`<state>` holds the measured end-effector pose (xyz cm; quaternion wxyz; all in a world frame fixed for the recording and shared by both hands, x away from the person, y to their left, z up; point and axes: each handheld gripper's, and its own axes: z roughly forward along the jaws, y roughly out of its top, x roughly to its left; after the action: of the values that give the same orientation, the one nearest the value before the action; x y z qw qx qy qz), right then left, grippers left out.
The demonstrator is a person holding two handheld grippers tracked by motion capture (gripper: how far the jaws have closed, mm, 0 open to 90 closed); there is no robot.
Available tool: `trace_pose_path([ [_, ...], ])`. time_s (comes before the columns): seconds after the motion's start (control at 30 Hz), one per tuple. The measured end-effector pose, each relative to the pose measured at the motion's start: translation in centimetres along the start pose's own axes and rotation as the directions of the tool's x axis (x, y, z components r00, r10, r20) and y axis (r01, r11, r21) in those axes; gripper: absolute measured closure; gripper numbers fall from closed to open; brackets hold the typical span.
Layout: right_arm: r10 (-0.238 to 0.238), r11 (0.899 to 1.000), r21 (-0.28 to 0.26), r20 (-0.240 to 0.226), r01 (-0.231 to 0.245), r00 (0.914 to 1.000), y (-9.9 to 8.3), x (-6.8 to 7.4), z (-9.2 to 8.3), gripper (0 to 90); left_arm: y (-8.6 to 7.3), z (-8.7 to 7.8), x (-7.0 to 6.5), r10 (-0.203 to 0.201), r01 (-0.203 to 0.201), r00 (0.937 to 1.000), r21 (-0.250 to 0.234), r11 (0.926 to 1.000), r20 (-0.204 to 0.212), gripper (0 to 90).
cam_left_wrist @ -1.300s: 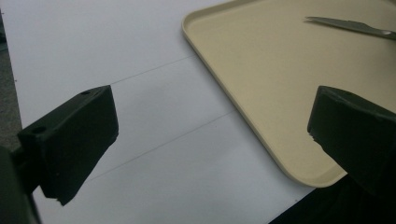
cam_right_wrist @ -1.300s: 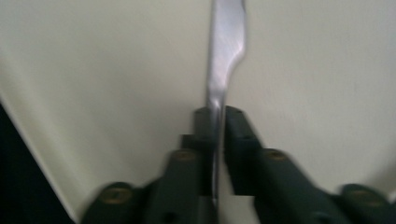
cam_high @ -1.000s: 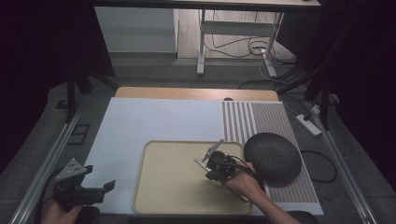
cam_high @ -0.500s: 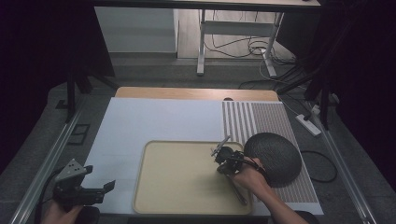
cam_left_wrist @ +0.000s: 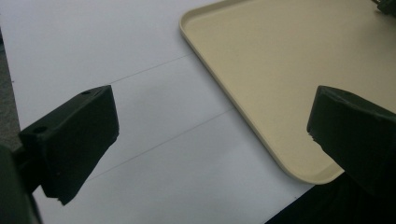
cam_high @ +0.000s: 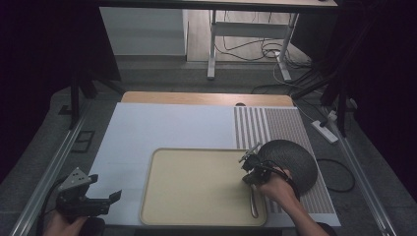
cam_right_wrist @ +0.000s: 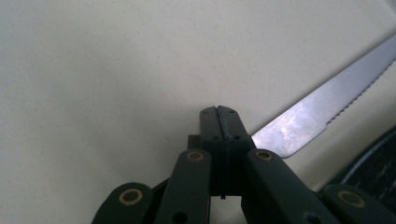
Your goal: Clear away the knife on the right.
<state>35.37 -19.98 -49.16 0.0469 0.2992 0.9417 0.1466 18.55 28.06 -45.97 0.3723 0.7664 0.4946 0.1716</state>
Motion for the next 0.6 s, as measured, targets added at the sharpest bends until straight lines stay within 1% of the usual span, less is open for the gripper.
trace_pose_path([
  [0.13, 0.009, 1.0, 0.006, 0.0, -0.009, 1.0, -0.29, -0.1, -0.14, 90.0, 0.01, 0.02, -0.02, 0.002, -0.002, 1.0, 0.001, 1.0, 0.0, 2.0],
  [0.37, 0.022, 1.0, 0.022, 0.005, -0.022, 0.9998, -0.19, -0.1, -0.19, 90.0, 0.0, 0.01, -0.02, 0.002, -0.002, 1.0, 0.0, 1.0, 0.002, 2.0],
  [0.43, 0.027, 1.0, 0.014, 0.004, -0.027, 0.9996, -0.2, -0.13, -0.23, 90.0, 0.0, -0.01, 0.01, 0.001, -0.001, 1.0, 0.0, 1.0, 0.004, 2.0],
  [0.5, 0.036, 0.999, 0.0, 0.003, -0.036, 0.9993, -0.14, -0.15, -0.41, 87.3, 0.0, -0.01, 0.04, -0.001, 0.001, 1.0, 0.0, 1.0, 0.006, 2.0],
  [0.6, 0.042, 0.999, -0.023, -0.013, -0.042, 0.999, 0.03, -0.09, -0.68, 84.7, -0.01, -0.01, 0.04, -0.001, 0.001, 1.0, -0.001, 1.0, 0.008, 2.0],
])
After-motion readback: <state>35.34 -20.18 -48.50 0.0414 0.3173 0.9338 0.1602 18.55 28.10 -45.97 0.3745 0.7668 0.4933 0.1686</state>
